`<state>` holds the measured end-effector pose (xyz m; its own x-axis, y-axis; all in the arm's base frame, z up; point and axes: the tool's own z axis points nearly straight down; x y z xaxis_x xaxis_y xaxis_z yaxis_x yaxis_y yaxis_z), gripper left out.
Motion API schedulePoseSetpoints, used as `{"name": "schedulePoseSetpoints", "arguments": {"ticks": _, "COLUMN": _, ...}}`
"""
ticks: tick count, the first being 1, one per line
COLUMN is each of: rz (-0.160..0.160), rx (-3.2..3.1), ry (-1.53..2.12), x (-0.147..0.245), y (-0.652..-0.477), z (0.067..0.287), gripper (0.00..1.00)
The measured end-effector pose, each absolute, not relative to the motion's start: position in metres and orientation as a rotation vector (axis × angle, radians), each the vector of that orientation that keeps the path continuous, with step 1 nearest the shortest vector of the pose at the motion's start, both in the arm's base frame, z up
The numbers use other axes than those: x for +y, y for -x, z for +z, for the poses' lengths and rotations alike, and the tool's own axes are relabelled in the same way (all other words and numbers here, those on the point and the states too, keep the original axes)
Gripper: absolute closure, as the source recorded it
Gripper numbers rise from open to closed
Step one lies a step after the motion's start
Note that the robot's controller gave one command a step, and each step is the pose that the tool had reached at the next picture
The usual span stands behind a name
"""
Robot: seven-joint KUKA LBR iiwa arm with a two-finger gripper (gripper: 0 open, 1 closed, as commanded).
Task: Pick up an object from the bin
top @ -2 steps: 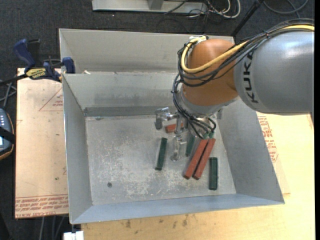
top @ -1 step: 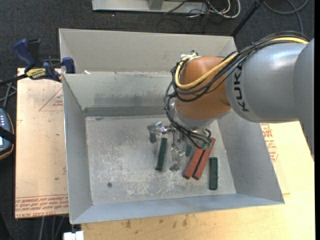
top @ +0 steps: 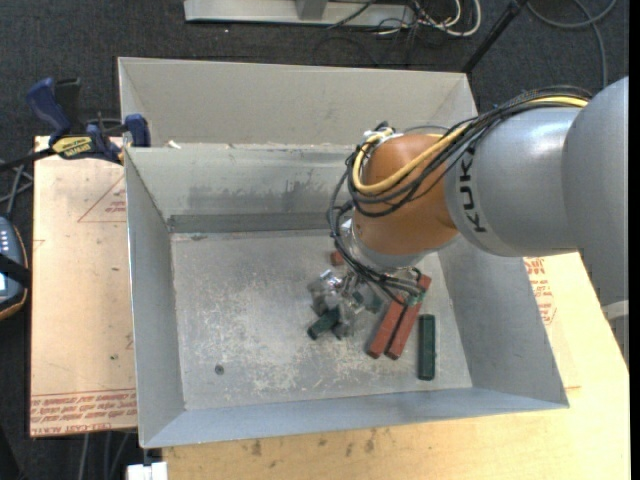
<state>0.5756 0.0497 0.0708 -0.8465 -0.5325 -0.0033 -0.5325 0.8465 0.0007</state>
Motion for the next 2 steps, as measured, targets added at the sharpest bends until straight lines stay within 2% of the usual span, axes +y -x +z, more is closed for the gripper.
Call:
{"name": "schedulePoseSetpoints", "arguments": {"ticks": 1, "rz": 0.003, "rx": 3.016, "ry": 0.869, "x": 0.05, "y": -0.576, "z": 0.071, "gripper": 1.0}}
{"name": "schedulePoseSetpoints", "arguments": {"ticks": 2, "rz": 0.001, "rx": 3.001, "ry": 0.907, "x": 0.077, "y": -0.605, "z": 0.217, "gripper": 1.0}}
